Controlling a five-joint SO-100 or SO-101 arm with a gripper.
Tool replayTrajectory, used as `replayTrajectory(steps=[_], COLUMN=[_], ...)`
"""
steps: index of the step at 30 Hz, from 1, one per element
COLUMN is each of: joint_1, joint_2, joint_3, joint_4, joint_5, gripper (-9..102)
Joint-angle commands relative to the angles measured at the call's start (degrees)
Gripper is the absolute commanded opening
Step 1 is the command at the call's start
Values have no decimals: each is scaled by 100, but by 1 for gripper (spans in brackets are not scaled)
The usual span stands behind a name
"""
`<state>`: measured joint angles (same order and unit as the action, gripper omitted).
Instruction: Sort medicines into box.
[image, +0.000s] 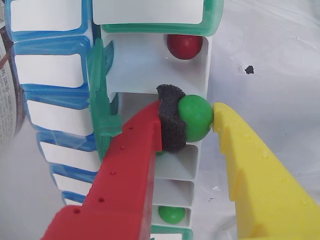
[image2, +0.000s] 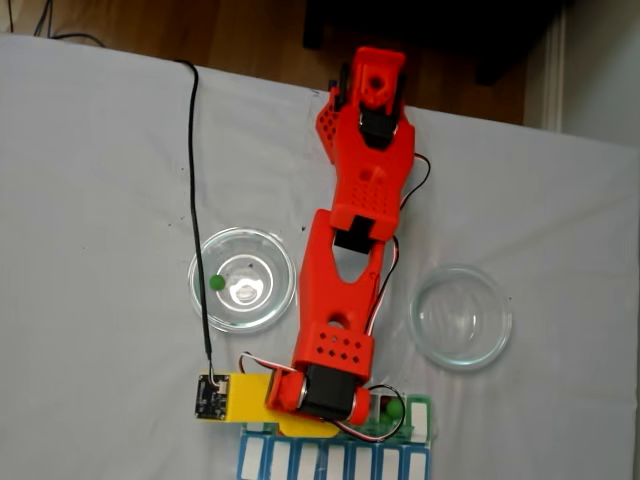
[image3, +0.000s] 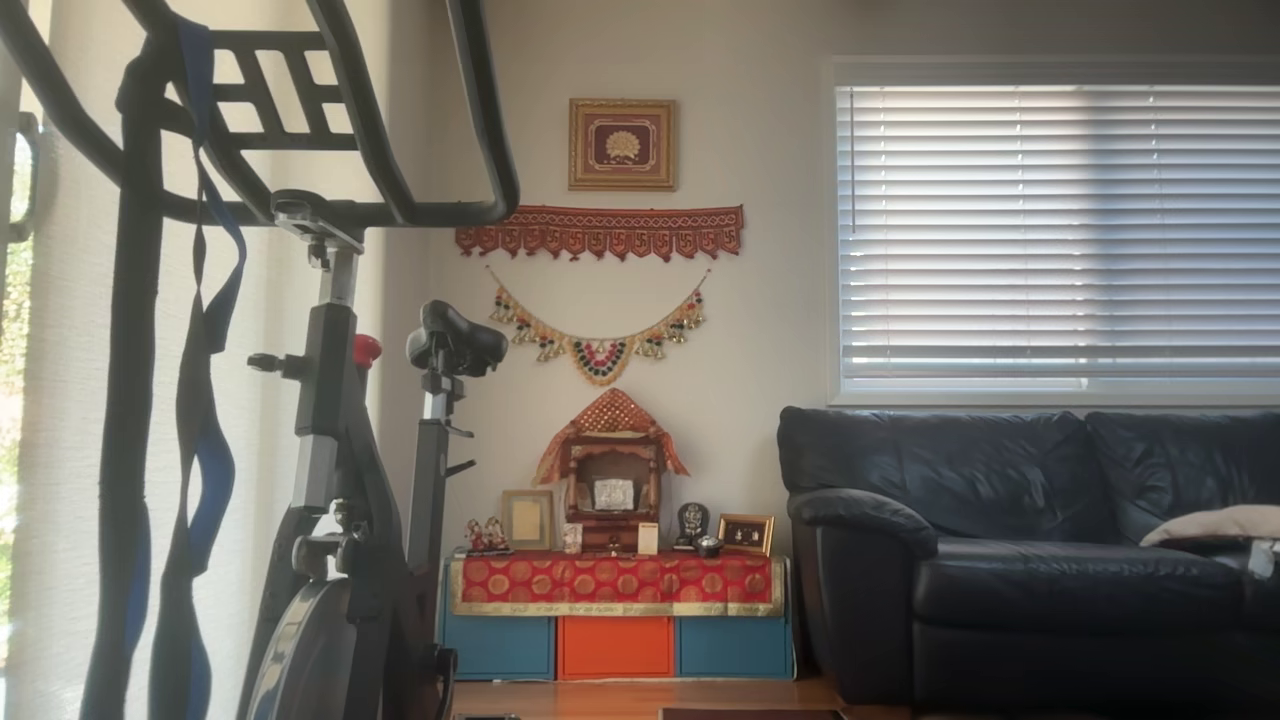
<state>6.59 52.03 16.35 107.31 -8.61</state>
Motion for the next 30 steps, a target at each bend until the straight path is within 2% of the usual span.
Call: replayTrajectory(steps=[1,11,24,30], joint_1=[-132,-211,-132,-97], joint_2=[729,853,1819,1503], joint_3=[62,220,1327,923], joint_4=[202,202,202,193], joint_5=[26,9,-62,-18], gripper=[1,1,1,1])
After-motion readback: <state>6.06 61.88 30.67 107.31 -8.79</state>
